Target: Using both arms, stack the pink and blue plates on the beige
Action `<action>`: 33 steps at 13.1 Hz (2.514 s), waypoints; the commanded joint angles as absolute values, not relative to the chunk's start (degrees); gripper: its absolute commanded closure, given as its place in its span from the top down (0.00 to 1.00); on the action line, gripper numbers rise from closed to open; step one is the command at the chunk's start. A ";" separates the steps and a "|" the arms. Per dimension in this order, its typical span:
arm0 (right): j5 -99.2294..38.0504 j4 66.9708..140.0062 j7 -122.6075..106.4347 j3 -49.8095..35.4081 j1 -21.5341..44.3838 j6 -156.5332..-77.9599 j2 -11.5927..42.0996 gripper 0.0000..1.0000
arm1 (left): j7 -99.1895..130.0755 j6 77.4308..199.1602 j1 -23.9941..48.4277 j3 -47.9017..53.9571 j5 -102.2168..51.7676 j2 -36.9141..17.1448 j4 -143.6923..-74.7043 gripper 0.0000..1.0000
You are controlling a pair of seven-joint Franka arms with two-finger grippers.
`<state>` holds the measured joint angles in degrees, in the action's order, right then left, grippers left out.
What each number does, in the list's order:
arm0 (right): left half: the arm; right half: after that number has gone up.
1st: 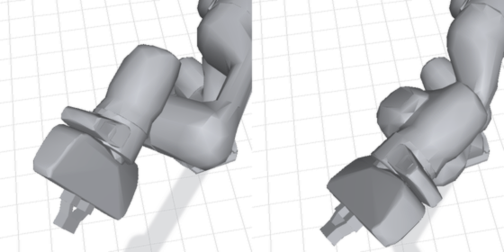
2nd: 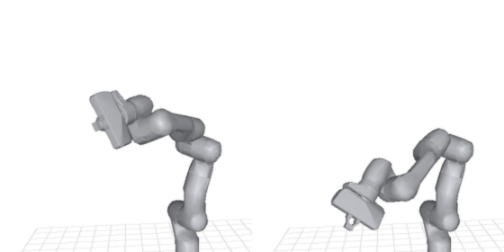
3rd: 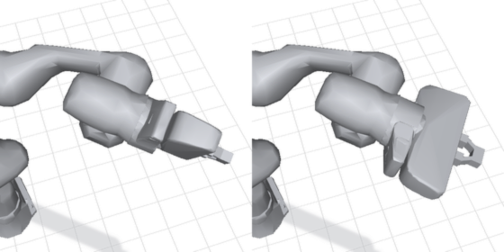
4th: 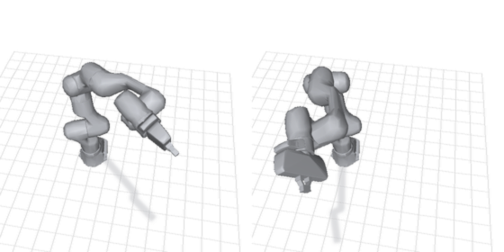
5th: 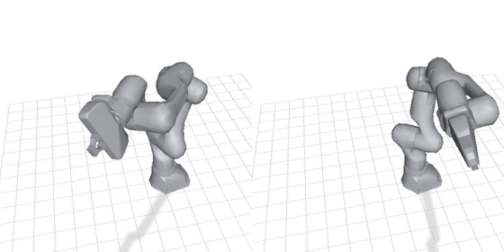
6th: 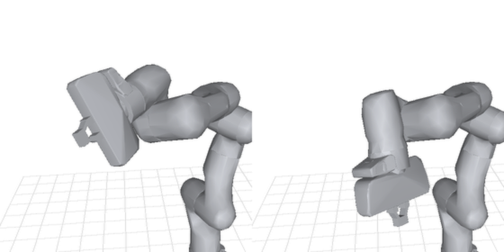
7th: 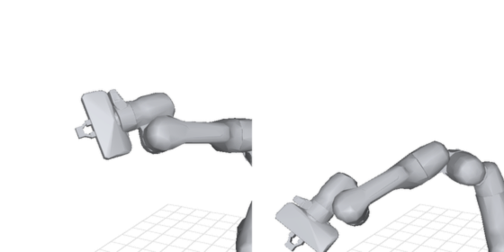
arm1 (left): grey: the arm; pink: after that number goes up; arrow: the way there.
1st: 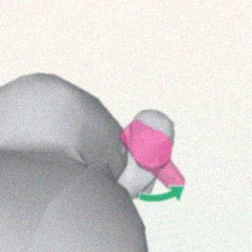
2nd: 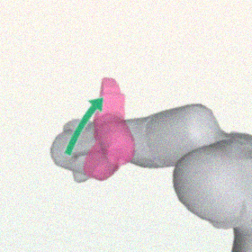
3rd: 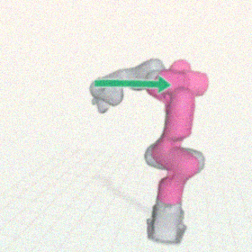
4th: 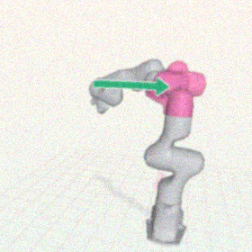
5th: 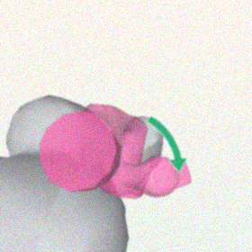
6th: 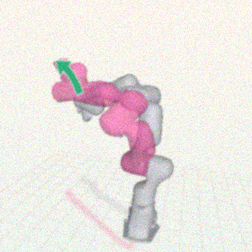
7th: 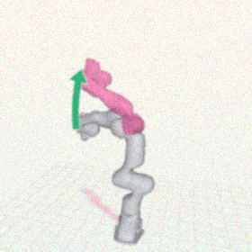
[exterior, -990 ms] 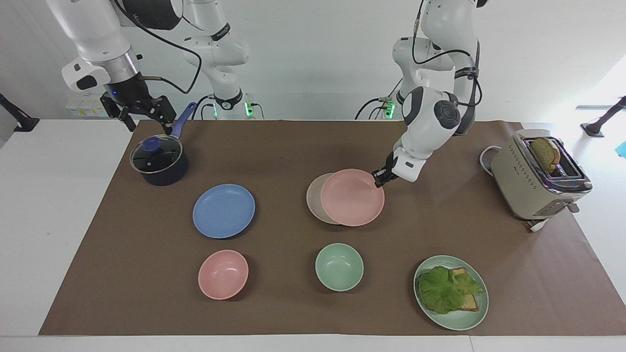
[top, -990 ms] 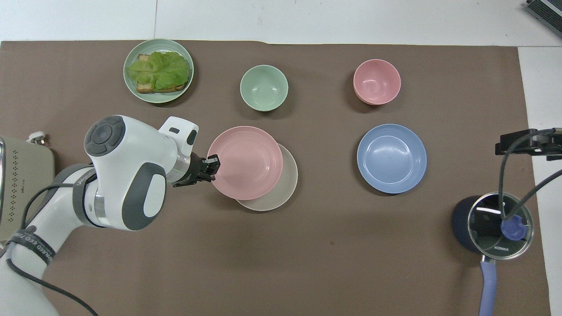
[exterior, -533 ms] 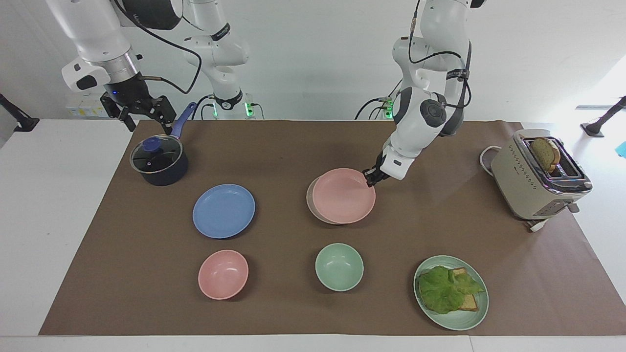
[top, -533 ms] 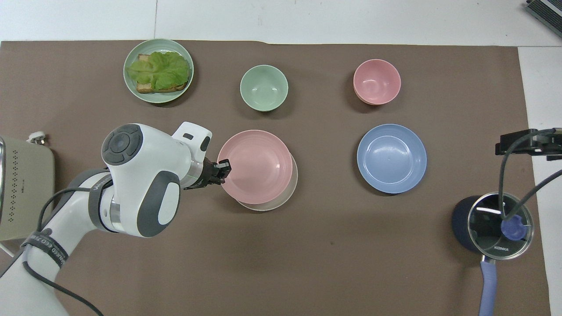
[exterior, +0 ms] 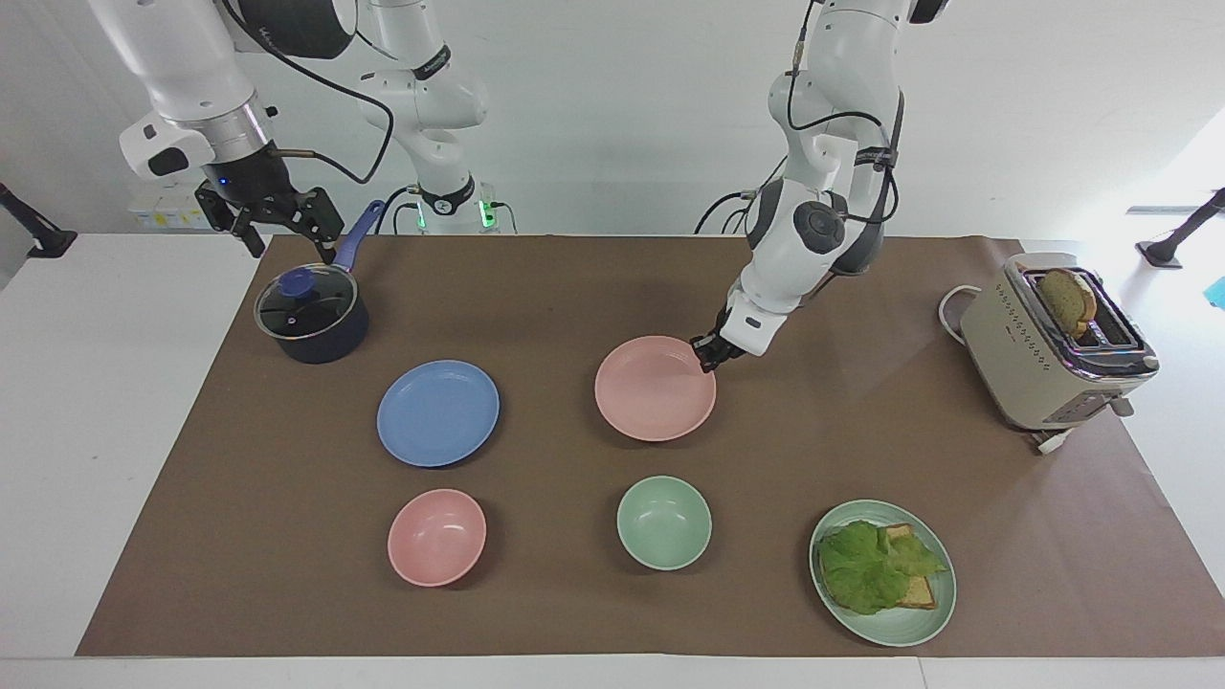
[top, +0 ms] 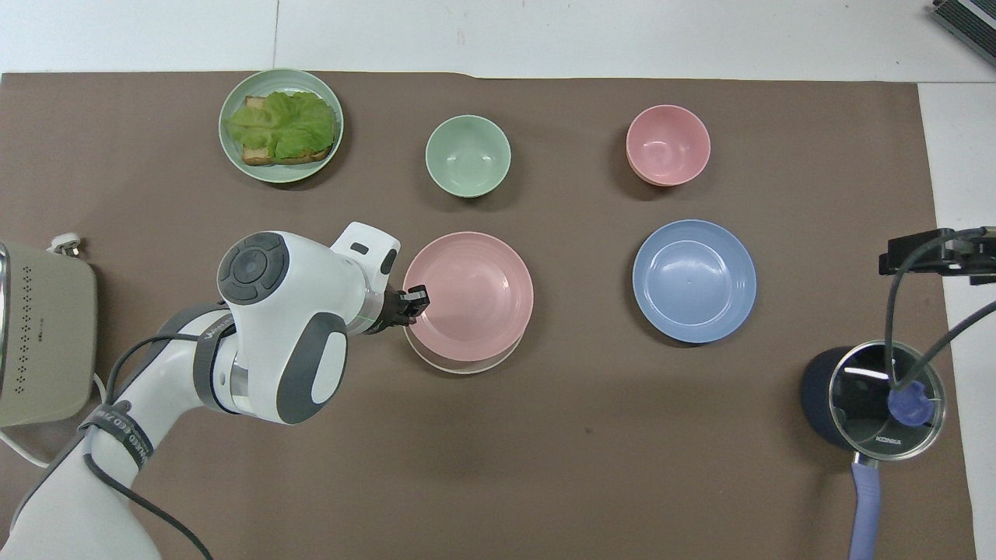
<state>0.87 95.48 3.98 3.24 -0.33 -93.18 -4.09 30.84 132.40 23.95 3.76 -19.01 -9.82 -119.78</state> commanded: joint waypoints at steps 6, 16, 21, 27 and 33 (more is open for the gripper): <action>-0.09 96.86 3.87 2.99 -0.97 -93.25 -5.45 1.00 | 30.23 133.51 22.94 3.16 -20.04 -9.23 -120.76 1.00; -0.09 96.86 3.87 2.99 -0.97 -93.43 -5.36 1.00 | 22.37 106.13 10.84 2.46 -6.24 -6.77 -102.52 1.00; -0.09 96.86 3.87 2.99 -0.97 -93.34 -5.36 1.00 | 2.15 92.65 -1.05 2.37 -1.95 -2.91 -92.65 1.00; -0.09 96.86 3.87 2.99 -0.97 -93.34 -5.36 1.00 | -0.09 91.14 -1.05 1.84 -0.70 3.43 -90.97 1.00; -0.26 99.21 3.95 2.99 -0.88 -99.37 -4.57 1.00 | 0.00 91.32 -0.97 1.85 -0.79 3.34 -90.88 1.00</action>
